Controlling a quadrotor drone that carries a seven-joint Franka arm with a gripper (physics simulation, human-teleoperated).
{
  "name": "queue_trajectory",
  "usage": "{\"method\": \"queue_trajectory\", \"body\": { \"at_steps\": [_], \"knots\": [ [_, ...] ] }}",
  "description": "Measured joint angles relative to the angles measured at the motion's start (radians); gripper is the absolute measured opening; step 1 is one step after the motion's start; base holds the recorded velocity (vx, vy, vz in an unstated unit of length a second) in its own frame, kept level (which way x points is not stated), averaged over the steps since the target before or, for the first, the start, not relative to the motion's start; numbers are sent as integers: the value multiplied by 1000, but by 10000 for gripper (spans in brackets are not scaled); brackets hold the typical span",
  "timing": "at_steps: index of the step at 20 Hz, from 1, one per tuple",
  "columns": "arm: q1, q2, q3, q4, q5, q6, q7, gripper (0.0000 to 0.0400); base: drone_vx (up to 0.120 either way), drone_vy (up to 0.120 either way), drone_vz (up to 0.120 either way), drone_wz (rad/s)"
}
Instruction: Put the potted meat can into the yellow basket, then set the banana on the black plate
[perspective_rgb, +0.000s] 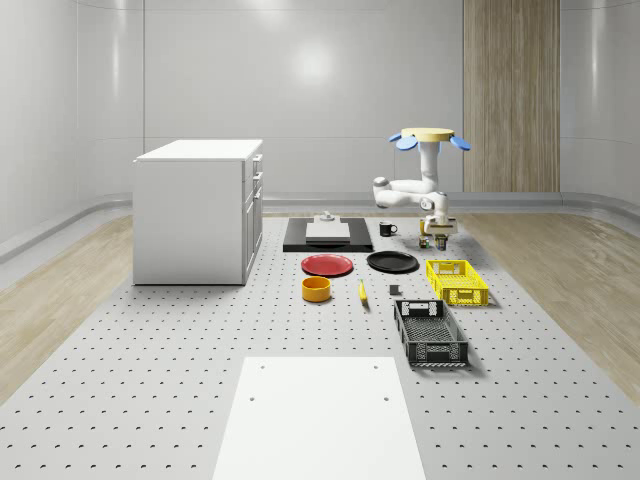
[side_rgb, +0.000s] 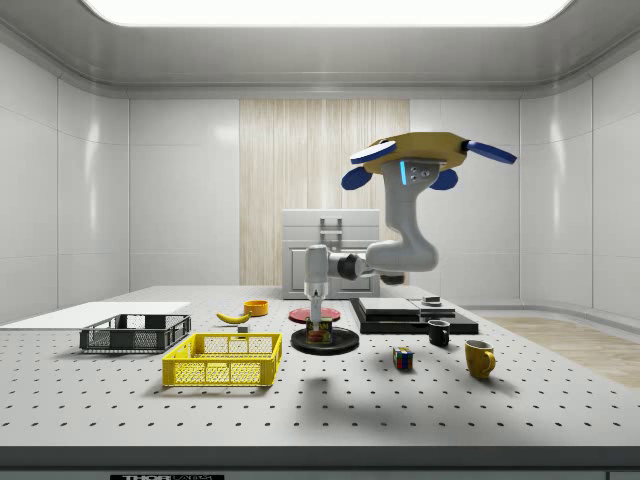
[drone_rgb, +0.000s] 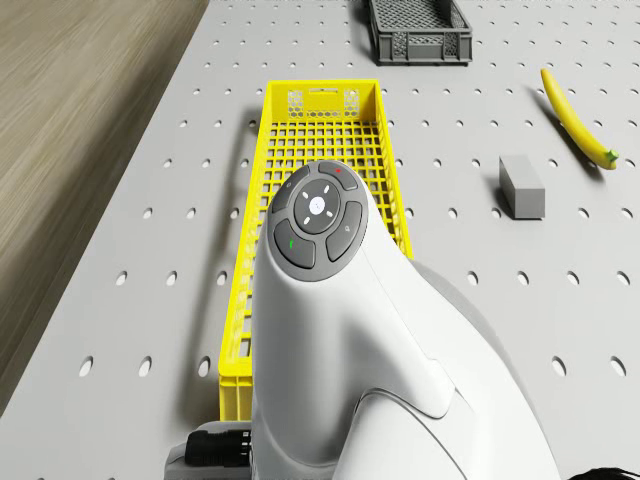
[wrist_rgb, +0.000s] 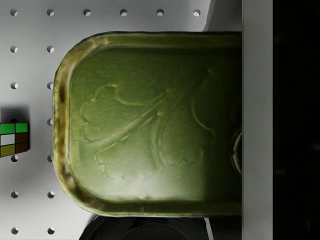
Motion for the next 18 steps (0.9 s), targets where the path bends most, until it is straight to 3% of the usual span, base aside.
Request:
{"method": "queue_trajectory", "body": {
  "at_steps": [4,18],
  "knots": [
    [-2,-8,6,0,8,6,2,283,120,0,80,0],
    [-6,-35,12,1,21,31,6,283,120,0,0,0]
  ]
}}
